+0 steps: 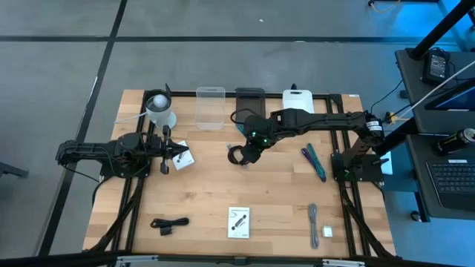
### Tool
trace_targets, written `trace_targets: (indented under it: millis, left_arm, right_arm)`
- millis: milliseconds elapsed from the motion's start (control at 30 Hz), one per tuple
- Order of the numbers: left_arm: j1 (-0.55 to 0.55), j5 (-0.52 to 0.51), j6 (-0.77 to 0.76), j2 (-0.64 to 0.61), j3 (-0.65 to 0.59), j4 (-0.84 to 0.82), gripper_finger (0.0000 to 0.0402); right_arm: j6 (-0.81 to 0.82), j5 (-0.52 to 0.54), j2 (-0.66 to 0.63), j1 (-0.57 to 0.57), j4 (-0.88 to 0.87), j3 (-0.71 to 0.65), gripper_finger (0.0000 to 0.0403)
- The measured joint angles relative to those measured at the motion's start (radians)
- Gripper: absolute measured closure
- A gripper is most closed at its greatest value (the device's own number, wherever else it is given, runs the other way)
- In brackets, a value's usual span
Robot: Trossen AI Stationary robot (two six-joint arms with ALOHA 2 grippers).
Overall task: Pick and place items into bin
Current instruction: Put the left blue charger cable into the black bin
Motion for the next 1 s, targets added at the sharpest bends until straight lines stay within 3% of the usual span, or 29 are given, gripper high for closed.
trace_targets:
  millis: [167,400,667,800,1000]
  left_arm:
    - [0.000,0.001,-0.020,0.000,0.000,0.000,0.0400]
    - [0.000,0.000,-0.214,0.000,0.000,0.000,0.0400]
    - [-0.001,0.001,-0.220,0.000,0.000,0.005,0.0400]
    - [-0.001,-0.016,-0.220,0.000,0.000,0.009,0.0400]
    - [-0.001,-0.097,-0.220,0.000,0.000,0.027,0.0400]
  right_arm:
    - [0.018,0.000,0.000,-0.035,0.056,0.000,0.0390]
    - [0.019,-0.001,0.000,-0.115,0.250,0.000,0.0390]
    - [0.023,-0.001,0.000,-0.250,0.464,0.000,0.0391]
    - [0.074,-0.012,0.000,-0.338,0.486,0.000,0.0391]
    - [0.098,-0.120,0.013,-0.452,0.469,0.000,0.0391]
